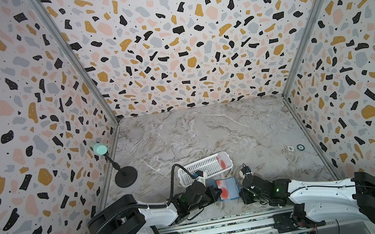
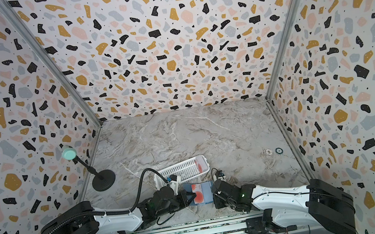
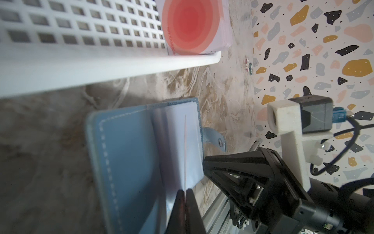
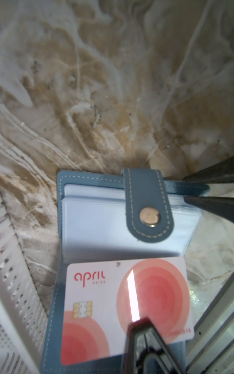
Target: Put the credit cards into the card holder
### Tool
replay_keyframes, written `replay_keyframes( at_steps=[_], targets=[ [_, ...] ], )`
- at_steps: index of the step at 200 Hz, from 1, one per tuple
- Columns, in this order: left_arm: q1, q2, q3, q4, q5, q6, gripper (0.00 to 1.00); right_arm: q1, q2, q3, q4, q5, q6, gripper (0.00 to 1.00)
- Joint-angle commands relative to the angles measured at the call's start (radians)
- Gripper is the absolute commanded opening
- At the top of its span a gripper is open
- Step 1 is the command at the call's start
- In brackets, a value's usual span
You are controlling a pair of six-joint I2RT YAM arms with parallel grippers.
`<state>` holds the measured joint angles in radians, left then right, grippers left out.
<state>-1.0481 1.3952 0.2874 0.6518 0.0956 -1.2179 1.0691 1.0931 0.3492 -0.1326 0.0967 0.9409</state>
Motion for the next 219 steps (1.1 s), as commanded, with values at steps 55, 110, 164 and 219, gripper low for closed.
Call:
replay_keyframes(
  at_steps=[55,110,164,219],
  targets=[
    [0.044,-0.053,-0.036,-0.02,0.001,0.023,0.0,0.007,0.023,0.004,-0.044,0.031,0.007,0.13],
    [0.053,-0.05,-0.044,-0.018,0.025,0.003,0.0,0.008,0.035,0.007,-0.038,0.031,0.006,0.12],
    [0.053,0.006,-0.068,0.09,0.05,-0.066,0.0,0.012,0.046,0.012,-0.034,0.032,0.0,0.13],
    [0.053,0.042,-0.077,0.127,0.058,-0.1,0.0,0.023,0.053,0.007,-0.023,0.036,-0.001,0.13]
  ],
)
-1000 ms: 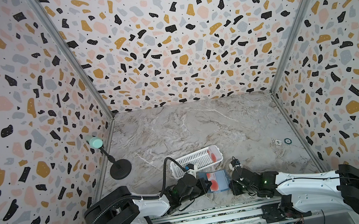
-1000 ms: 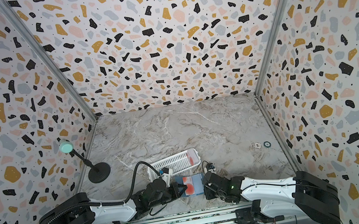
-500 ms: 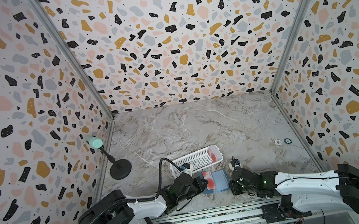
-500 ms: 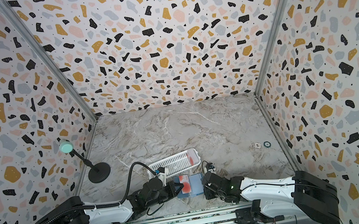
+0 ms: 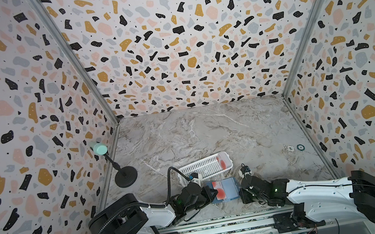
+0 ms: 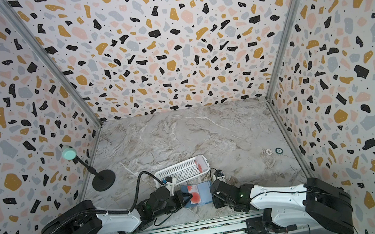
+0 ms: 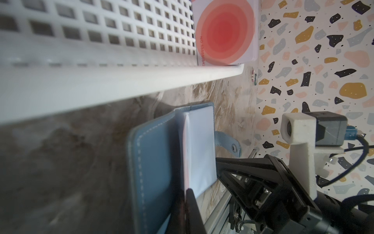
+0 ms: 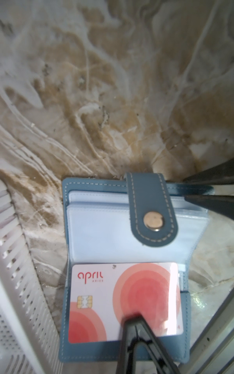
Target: Put the credit cards into the card holder
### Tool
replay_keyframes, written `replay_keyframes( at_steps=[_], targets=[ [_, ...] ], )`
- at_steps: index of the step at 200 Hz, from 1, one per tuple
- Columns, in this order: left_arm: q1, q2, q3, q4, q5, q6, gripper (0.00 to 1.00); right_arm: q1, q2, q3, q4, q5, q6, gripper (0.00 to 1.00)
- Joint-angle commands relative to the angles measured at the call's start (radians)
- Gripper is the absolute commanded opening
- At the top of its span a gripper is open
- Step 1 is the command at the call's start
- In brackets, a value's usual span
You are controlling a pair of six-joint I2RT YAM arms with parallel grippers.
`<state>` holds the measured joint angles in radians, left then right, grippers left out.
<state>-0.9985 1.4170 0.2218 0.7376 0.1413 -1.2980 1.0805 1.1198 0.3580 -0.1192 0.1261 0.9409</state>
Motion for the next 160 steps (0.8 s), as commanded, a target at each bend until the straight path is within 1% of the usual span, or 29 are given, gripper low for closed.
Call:
replay_keyframes(
  at_steps=[1,43,103,160],
  targets=[
    [0.003,0.019,-0.012,0.042,0.012,-0.02,0.0,0.011,0.028,-0.001,-0.037,0.007,0.0,0.13],
    [0.003,0.045,-0.009,0.059,0.018,-0.008,0.0,0.013,0.038,0.001,-0.034,0.009,-0.001,0.12],
    [0.003,0.07,0.036,0.007,0.051,0.058,0.0,0.015,0.038,-0.002,-0.03,0.01,0.001,0.12],
    [0.004,0.101,0.046,0.04,0.073,0.049,0.0,0.015,0.045,0.001,-0.026,0.009,-0.001,0.11]
  ],
)
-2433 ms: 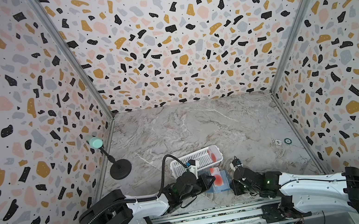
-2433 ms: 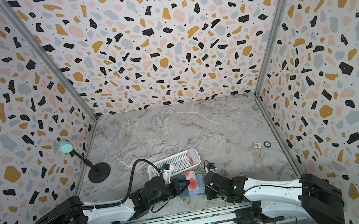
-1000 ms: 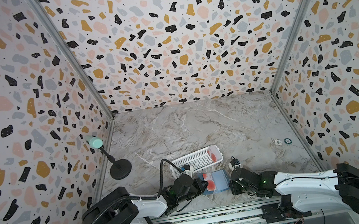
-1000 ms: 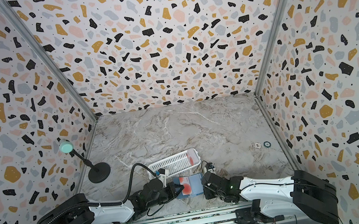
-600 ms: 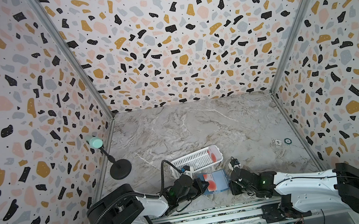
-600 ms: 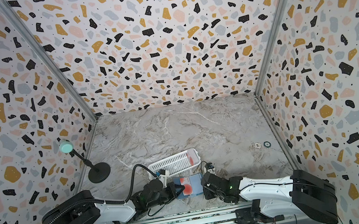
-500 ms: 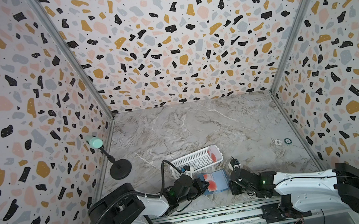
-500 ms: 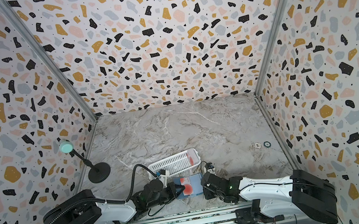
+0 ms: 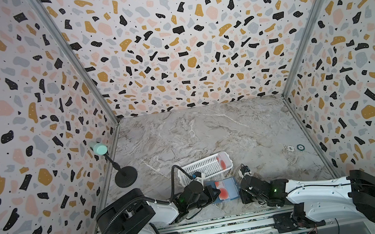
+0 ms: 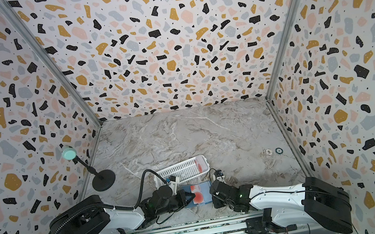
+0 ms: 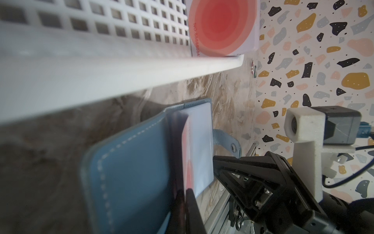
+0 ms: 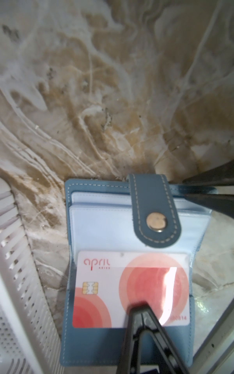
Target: Put the credit cards into the card holder
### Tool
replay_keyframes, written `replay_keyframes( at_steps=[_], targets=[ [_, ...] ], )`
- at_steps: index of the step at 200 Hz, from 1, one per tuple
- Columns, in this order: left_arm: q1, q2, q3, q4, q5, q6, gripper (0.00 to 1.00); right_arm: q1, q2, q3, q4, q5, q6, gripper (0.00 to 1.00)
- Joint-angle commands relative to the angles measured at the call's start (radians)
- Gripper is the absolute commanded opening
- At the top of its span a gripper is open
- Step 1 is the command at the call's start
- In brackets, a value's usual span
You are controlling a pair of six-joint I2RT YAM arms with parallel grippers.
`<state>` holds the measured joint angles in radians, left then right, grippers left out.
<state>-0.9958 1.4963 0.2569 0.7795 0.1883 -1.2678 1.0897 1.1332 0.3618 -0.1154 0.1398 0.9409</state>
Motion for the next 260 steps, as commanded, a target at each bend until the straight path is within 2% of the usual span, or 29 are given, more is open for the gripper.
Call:
replay_keyframes(
  at_steps=[1,57,132,178,260],
  targets=[
    [0.001,0.022,0.012,-0.002,0.026,0.018,0.01,0.006,0.032,-0.003,-0.03,-0.004,-0.001,0.11],
    [0.001,0.035,0.04,-0.075,0.009,0.02,0.08,0.006,0.048,0.009,-0.027,-0.008,-0.01,0.1],
    [0.001,-0.046,0.118,-0.399,-0.072,0.103,0.3,0.008,0.074,0.008,-0.034,-0.003,0.006,0.09],
    [0.0,-0.07,0.148,-0.481,-0.077,0.129,0.32,0.014,0.082,0.015,-0.025,-0.005,0.005,0.09],
    [-0.002,-0.022,0.196,-0.455,-0.037,0.141,0.33,0.027,0.097,0.022,-0.015,0.001,0.003,0.09]
  ],
)
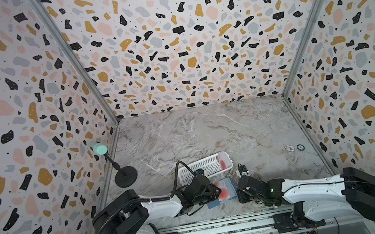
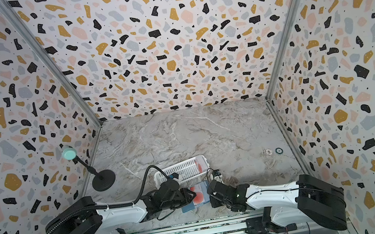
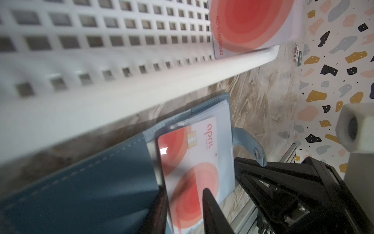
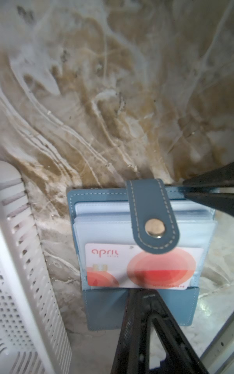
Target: Put the credit cards into the card holder
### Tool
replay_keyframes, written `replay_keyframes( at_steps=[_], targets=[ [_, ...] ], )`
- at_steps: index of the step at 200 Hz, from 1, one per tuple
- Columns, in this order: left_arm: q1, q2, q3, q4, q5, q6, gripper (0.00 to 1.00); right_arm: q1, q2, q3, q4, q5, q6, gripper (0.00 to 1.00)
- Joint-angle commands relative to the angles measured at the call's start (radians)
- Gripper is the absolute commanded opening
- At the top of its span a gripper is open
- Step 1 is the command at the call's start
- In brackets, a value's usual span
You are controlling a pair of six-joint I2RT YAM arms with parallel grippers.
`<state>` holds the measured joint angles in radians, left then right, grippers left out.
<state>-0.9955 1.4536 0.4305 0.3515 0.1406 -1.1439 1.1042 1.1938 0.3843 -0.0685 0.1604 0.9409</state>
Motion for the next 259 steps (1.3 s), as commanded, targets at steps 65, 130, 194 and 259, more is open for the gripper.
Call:
replay_keyframes(
  at_steps=[65,130,194,259],
  targets=[
    [-0.002,0.051,0.033,0.051,0.045,-0.008,0.32,0.023,0.048,-0.005,-0.045,-0.02,0.009,0.08],
    [-0.012,0.066,0.059,0.071,0.065,-0.007,0.31,0.026,0.05,-0.001,-0.036,-0.024,0.004,0.06],
    [-0.029,0.09,0.087,0.068,0.067,0.002,0.31,0.038,0.044,0.005,-0.032,-0.031,-0.003,0.05],
    [-0.048,0.068,0.108,-0.037,0.037,0.038,0.34,0.048,0.042,0.008,-0.049,-0.02,0.006,0.05]
  ],
)
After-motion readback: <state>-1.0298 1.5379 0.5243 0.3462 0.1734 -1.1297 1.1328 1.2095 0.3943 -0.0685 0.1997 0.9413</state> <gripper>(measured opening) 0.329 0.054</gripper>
